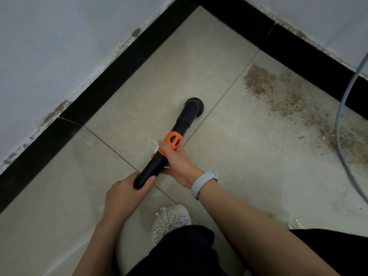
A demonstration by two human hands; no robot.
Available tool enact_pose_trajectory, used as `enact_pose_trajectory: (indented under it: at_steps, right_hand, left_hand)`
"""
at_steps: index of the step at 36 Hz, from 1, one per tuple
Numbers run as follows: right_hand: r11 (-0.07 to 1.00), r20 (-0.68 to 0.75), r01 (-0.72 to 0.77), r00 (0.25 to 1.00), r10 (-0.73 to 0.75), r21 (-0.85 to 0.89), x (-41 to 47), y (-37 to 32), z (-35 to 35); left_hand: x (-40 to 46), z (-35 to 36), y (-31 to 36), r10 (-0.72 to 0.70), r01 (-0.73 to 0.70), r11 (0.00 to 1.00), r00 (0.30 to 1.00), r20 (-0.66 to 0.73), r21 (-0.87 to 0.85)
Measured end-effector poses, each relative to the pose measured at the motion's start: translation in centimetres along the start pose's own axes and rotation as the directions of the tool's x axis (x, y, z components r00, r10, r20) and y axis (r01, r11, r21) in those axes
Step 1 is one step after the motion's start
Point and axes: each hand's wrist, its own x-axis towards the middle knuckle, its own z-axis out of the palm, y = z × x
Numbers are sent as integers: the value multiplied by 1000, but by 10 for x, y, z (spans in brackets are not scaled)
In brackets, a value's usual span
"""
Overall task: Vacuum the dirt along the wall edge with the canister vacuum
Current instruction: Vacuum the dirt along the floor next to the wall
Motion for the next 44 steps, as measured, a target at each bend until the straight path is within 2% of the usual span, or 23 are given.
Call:
enact_pose_trajectory:
  at_steps: [3,6,12,19,24,27,34,38,44]
  right_hand:
    - [998,-13,18,1000,-19,-63,5,-7,5]
    - [1000,-77,26,997,-25,5,8,-18,6]
    - [978,-210,103,976,-64,183,-2,-33,-21]
    - [955,-240,153,967,-90,256,-18,-19,-51]
    - [981,-150,76,987,-49,181,-16,-8,-48]
    - [995,-79,22,997,-15,95,-12,-7,-36]
    - [999,18,-42,999,42,32,-3,3,1]
    - [1000,-30,-9,1000,10,24,-1,7,7]
    - [999,-123,52,991,-50,13,4,1,-19]
  left_hand:
    - [6,-3,4,-27,27,999,1000,-2,-20]
    - [14,-1,15,-13,13,1000,1000,-11,-20]
    - [31,7,45,121,-121,993,992,37,6]
    - [24,17,53,232,-239,966,969,81,103]
    - [16,16,34,194,-203,972,977,85,118]
    - [13,11,22,143,-148,981,989,49,129]
    - [0,0,-9,34,-30,994,999,-40,105]
    - [-1,-3,-9,23,-19,995,999,-44,103]
    - [8,10,15,88,-85,986,996,-16,144]
